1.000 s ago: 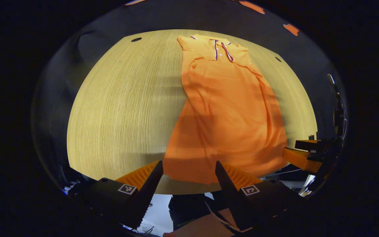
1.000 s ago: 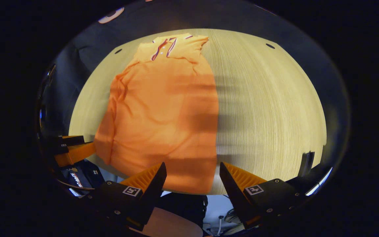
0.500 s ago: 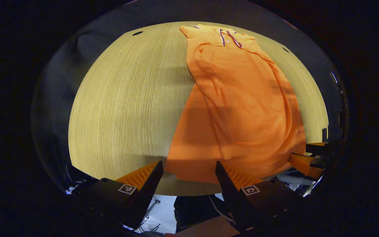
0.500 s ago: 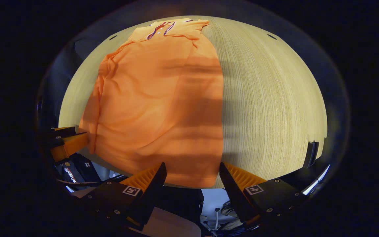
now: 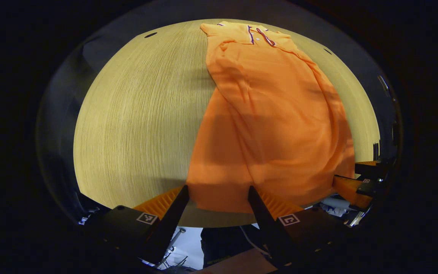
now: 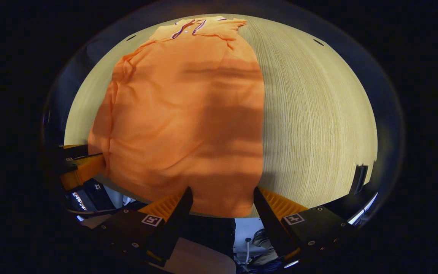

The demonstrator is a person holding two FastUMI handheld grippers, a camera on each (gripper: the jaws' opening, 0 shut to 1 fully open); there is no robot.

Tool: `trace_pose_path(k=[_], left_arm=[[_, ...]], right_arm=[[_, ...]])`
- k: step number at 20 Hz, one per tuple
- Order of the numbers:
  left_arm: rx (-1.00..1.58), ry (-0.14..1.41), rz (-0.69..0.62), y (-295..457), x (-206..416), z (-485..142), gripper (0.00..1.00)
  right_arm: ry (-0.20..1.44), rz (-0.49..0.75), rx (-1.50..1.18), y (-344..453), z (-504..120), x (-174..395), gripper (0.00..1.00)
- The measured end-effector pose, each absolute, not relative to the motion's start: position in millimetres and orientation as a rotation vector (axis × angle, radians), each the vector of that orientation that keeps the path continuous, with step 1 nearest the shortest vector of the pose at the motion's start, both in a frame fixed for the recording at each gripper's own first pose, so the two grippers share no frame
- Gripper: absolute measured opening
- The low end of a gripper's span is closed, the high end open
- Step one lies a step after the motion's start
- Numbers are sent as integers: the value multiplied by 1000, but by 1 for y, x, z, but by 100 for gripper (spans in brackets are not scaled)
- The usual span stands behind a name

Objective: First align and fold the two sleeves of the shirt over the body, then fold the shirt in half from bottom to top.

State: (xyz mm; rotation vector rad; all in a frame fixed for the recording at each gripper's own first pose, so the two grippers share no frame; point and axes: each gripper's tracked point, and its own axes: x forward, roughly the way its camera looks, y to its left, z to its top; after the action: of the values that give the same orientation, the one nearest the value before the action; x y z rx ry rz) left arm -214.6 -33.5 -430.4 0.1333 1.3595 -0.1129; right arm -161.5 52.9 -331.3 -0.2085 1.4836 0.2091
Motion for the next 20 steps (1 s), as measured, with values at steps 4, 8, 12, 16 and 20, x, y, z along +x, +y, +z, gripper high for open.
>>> trace_pose_path(k=[4, 8, 12, 16, 20], left_arm=[[95, 1366, -98, -40, -215, -431, 94], [17, 1348, -125, -57, -216, -432, 11], [18, 1318, -230, -63, -215, -433, 3], [-82, 1316, -262, -72, -215, -422, 1], [-73, 1287, -287, -74, -205, -403, 1]], right_arm=[[1498, 215, -208, 52, -329, -164, 86], [1441, 229, -157, 60, -334, -161, 27], [1401, 290, -65, 71, -332, -157, 9], [1395, 278, -12, 77, -332, -154, 0], [1366, 301, 15, 83, -321, -147, 0]])
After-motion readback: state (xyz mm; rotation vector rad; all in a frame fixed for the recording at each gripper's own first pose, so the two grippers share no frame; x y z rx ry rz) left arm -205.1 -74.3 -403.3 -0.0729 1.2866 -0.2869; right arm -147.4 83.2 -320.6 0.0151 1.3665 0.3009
